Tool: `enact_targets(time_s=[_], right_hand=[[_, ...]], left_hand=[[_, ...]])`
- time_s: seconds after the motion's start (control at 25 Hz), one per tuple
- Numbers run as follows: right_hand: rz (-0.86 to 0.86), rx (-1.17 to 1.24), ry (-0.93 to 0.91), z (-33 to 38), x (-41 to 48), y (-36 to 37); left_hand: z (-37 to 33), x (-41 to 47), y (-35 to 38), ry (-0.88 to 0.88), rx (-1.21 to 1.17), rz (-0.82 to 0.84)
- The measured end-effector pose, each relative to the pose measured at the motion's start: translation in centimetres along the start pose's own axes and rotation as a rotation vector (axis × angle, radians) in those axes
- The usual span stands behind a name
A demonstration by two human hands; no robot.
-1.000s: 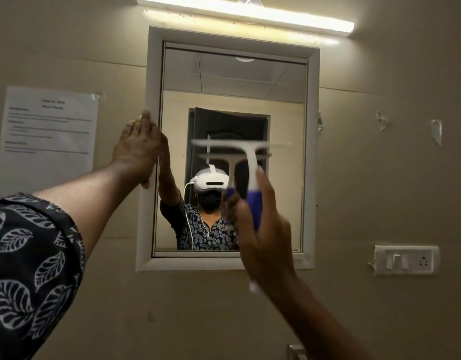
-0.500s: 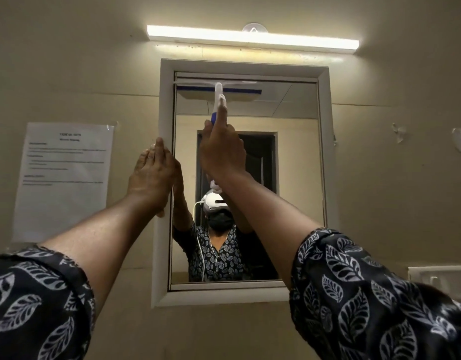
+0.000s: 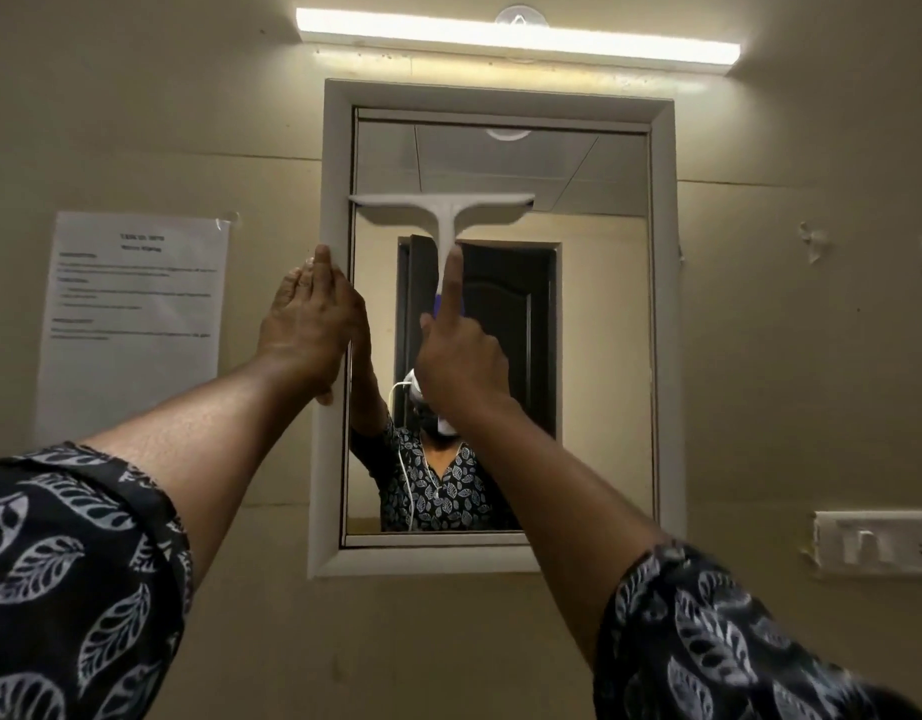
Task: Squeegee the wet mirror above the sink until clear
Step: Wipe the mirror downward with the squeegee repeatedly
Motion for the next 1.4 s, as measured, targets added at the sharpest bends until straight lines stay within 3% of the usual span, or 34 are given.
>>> enact_targets(time_s=[0.4, 0.64, 0.84, 1.04, 1.24, 1.4], right_hand=[[0.203, -0.040, 0.124, -5.7, -16.7, 5.7], [0.329, -0.052, 0.234, -7.3, -21.0, 6.3], [-0.111, 0.240, -0.022, -5.8, -17.4, 2.7], [-0.459, 0.266, -0.119, -3.6, -4.7, -2.6], [-0.429, 0.111, -0.068, -4.7, 3.6, -5.2], [-0.365, 0.170, -0.032, -6.1, 6.4, -5.3]], left_hand=[[0.1, -0.4, -0.5, 0.016, 0.015, 0.001], [-0.1, -0.4, -0.7, 0.004, 0.024, 0.014], [-0.2, -0.5, -0.7, -0.001, 0.016, 0.037], [-0.3, -0.3, -0.6, -0.008, 0.037, 0.034], [-0.2, 0.1, -0.3, -0.014, 0.044, 0.036], [-0.2, 0.3, -0.1, -0.015, 0.034, 0.015]])
Point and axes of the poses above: each hand's wrist, its own x-axis towards the middle knuckle, its own y-axis out of the palm, z = x × y, the point moved 1 cm from there along x, towards the middle knuckle, and after that the axes turned 9 degrees about y, right-handed, at the moved point
